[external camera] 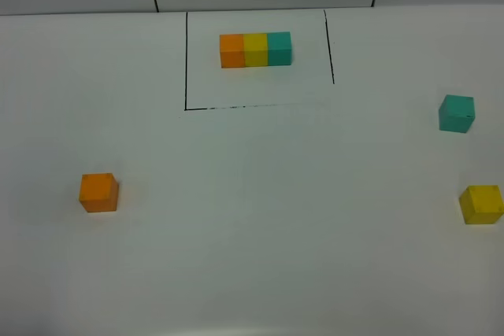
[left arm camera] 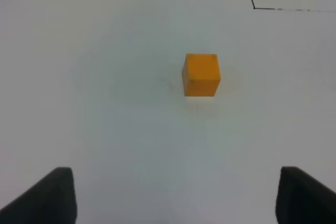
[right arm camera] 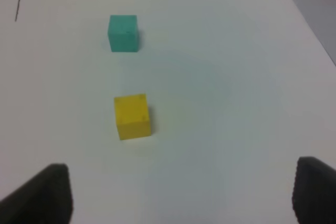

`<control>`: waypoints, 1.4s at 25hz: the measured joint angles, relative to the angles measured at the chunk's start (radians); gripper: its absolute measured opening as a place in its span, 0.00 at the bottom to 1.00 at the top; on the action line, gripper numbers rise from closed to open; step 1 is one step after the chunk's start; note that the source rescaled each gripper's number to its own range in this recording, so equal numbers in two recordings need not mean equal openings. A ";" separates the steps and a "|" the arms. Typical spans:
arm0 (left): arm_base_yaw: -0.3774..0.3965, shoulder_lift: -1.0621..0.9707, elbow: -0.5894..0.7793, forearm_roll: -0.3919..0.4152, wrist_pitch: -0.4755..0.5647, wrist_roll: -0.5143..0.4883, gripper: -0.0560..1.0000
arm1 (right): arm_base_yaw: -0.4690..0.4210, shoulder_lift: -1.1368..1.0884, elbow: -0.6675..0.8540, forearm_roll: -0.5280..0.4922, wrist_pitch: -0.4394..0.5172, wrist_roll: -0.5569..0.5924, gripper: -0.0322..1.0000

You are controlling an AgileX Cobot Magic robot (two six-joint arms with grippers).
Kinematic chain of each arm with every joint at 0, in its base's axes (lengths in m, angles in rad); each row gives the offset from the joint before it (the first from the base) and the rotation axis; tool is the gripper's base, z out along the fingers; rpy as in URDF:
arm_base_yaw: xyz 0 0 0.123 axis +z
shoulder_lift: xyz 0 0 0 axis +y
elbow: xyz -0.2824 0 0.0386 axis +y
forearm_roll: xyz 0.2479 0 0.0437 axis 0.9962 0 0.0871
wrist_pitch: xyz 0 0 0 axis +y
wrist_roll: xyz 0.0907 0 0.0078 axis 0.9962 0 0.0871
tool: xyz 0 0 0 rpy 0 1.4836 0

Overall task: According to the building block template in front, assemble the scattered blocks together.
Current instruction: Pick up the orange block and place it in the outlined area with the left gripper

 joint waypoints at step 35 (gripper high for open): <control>-0.001 0.000 0.000 -0.002 0.000 -0.002 1.00 | 0.000 0.000 0.000 0.000 0.000 0.000 0.73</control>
